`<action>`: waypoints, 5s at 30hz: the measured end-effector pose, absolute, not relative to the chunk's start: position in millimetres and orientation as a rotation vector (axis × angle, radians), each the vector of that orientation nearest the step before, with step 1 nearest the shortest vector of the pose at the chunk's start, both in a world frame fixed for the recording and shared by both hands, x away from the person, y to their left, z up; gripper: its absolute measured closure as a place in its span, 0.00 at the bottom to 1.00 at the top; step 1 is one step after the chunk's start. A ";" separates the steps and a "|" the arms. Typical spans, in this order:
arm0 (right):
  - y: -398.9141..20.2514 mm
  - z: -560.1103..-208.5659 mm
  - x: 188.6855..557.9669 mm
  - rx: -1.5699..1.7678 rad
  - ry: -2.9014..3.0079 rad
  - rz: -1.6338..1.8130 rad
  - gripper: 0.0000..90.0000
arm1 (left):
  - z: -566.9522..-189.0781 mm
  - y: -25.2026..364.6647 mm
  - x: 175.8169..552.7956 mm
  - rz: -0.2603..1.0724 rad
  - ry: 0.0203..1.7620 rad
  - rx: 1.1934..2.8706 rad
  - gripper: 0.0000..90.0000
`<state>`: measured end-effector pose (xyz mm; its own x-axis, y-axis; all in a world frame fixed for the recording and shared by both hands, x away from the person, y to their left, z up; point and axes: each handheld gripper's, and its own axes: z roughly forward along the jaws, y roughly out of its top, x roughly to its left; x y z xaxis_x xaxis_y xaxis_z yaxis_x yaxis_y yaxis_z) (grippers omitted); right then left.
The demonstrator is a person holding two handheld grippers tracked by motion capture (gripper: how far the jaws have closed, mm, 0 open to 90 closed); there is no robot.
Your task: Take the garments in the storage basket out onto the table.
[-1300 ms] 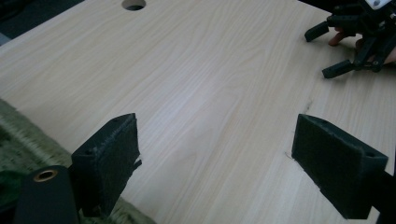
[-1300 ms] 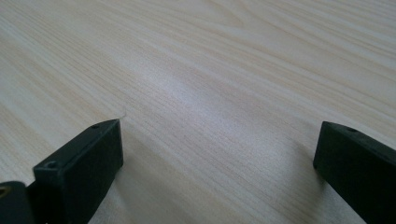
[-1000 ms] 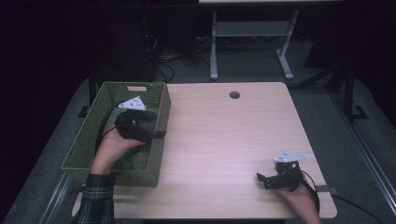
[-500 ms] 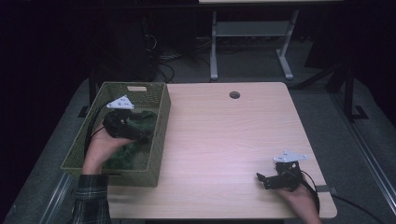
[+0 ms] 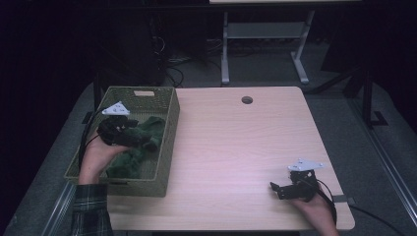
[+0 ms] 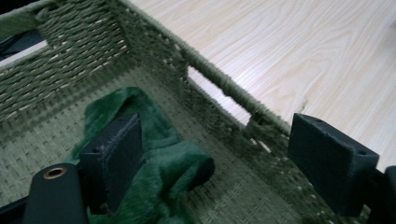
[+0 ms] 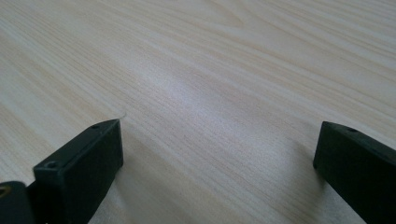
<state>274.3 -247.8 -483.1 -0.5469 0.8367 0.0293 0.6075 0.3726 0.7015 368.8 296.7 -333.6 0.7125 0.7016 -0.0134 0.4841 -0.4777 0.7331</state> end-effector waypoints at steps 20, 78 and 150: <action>-247.8 -483.1 274.3 1.266 2.306 0.966 0.01 | -358.8 333.5 376.0 0.392 0.979 2.186 0.31; -247.8 -483.1 274.3 1.266 2.306 0.967 0.01 | -340.9 338.4 370.8 0.231 1.025 2.051 0.95; -247.3 -483.1 273.4 1.275 2.298 0.963 0.01 | -240.3 164.3 356.8 0.128 0.611 1.925 0.97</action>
<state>273.4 -247.3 -483.1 -0.5390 0.8418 0.0285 0.6105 0.3672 0.7017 356.8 164.3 -240.3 0.8632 0.4697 -0.1850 0.3562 -0.3069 0.8826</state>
